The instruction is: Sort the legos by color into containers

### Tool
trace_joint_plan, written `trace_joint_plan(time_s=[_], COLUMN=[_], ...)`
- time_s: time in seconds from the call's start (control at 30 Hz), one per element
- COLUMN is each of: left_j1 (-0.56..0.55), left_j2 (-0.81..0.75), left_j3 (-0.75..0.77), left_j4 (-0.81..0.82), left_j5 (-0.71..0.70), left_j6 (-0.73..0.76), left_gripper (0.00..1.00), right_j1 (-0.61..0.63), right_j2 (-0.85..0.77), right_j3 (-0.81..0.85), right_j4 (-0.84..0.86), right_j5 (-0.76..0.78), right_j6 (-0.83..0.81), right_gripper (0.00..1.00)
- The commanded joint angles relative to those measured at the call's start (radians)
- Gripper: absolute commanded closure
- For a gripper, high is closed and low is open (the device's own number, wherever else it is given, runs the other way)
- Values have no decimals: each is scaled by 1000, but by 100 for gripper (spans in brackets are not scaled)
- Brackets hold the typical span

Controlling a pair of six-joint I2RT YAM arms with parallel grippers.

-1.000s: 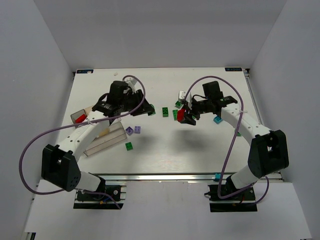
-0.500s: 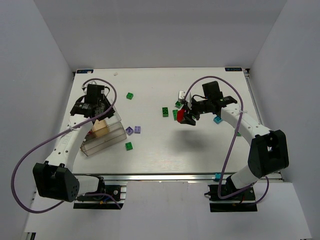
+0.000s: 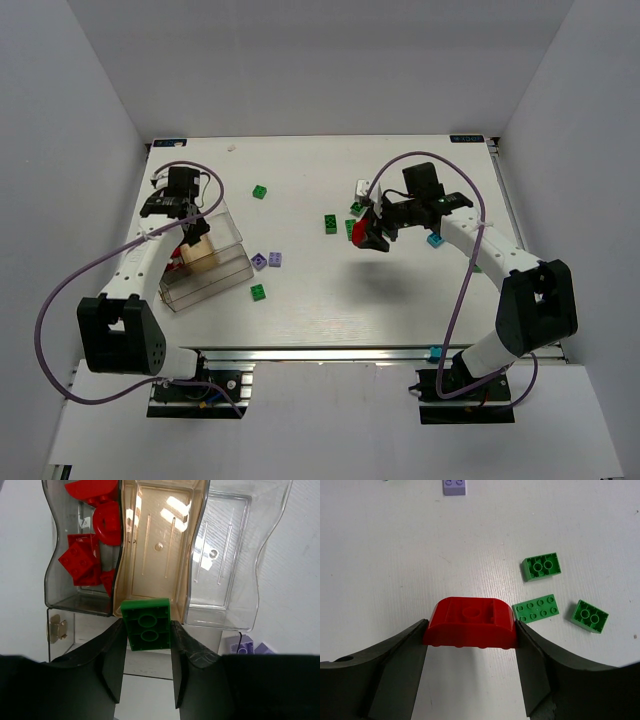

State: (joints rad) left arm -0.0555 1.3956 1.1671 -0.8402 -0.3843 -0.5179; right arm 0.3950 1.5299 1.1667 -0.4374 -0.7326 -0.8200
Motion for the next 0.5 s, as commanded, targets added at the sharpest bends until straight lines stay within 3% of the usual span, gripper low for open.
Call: trace_joint_plan(time_s=[0.0,0.13,0.3,0.47], left_j1=[25,34,43,52], left_j2=[-4,31,63,95], left_j3=[9,5,9,46], left_j4=[32,38,59,61], left_j5=[-30,-25,-13,-1], left_j6=[39,48,59,71], left_gripper=[100,99,53,32], right_j1=[7,5,11,34], right_j2=[-24,-22,-16,-5], right_j3=[14,14,22,34], right_j4=[31,31,19,12], right_j5=[-11,-11,-17,-25], right_j6=[18,19,10,1], right_gripper=[100,100,100,100])
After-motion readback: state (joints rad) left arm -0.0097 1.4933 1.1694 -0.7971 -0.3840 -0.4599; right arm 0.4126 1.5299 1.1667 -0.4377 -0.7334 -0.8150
